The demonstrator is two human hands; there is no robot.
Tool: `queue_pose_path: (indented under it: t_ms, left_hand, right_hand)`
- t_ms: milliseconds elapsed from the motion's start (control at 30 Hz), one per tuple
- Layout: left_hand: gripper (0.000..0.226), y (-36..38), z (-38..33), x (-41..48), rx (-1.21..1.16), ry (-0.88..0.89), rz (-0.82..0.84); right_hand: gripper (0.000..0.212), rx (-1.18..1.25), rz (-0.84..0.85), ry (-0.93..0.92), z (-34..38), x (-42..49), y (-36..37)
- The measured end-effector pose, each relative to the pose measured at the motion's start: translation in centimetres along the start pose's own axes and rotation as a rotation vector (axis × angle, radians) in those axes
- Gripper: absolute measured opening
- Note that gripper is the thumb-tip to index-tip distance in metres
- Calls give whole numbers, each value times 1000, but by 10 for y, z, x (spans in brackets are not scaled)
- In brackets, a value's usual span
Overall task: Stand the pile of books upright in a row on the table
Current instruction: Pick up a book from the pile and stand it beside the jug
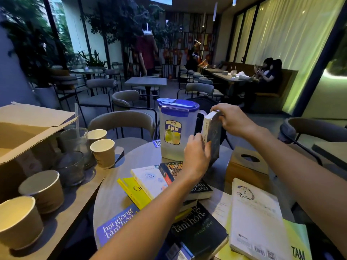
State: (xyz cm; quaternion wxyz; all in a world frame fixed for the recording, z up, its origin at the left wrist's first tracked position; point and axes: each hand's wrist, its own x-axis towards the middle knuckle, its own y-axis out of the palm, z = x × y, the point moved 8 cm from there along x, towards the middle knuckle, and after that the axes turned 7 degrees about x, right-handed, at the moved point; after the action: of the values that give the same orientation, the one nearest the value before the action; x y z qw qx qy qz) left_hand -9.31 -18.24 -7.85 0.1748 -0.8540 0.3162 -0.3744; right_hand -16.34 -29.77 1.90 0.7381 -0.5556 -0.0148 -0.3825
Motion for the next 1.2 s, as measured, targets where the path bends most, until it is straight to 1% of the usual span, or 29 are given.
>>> queue_pose_path:
  t_ms: [133, 267, 467, 600, 767, 900, 1033, 1200]
  left_hand:
    - [17, 17, 6, -2, 7, -38, 6]
    - [16, 24, 12, 4, -12, -48, 13]
    - [19, 35, 24, 9, -45, -113, 86]
    - [21, 37, 25, 15, -27, -148, 162]
    - [25, 34, 33, 14, -54, -213, 253]
    - [28, 29, 35, 13, -60, -207, 279]
    - [38, 26, 32, 11, -21, -192, 292]
    - [39, 20, 31, 10, 25, -185, 286]
  right_hand:
    - [34, -8, 56, 69, -10, 7, 15]
    - [35, 8, 76, 96, -15, 10, 18]
    - [37, 33, 118, 110, -21, 9, 25]
    - [55, 40, 140, 117, -19, 11, 29]
    - [63, 52, 138, 108, -16, 11, 37]
    - [69, 66, 130, 109, -14, 9, 38]
    - [72, 61, 122, 105, -14, 8, 36]
    - [75, 34, 126, 96, -11, 3, 28]
